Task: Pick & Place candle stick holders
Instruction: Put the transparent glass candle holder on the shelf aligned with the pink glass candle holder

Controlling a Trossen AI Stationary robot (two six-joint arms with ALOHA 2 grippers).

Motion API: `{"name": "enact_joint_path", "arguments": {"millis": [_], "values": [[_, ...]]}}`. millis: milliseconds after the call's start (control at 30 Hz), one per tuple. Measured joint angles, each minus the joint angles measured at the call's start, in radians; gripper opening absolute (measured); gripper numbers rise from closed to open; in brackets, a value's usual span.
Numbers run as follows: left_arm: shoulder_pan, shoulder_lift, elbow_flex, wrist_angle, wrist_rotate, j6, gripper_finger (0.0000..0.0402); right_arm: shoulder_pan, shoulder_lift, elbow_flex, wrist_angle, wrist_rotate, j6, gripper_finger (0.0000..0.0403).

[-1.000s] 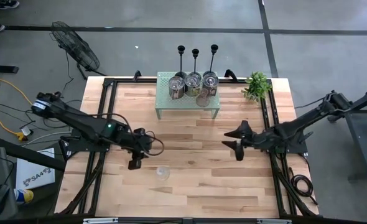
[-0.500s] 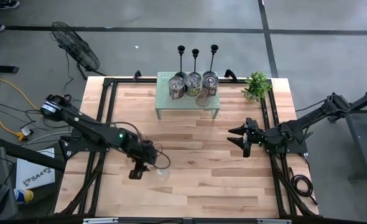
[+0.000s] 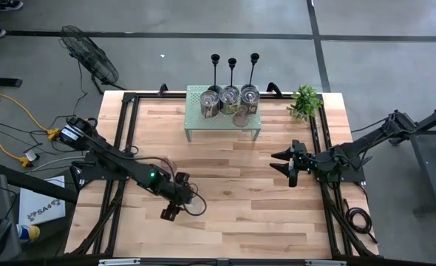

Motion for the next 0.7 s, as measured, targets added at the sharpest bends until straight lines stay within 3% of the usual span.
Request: {"name": "enact_joint_path", "arguments": {"millis": [133,700], "values": [[0.0,0.001,0.0,0.059,-0.039,0.0,0.0274,0.0,0.0,0.0,0.0,0.0,0.001,0.0206],[0.0,0.001,0.0,0.142,-0.019,-0.02,0.0274,0.0,0.0,0.0,-0.002,0.015,0.001,0.0206]]}}
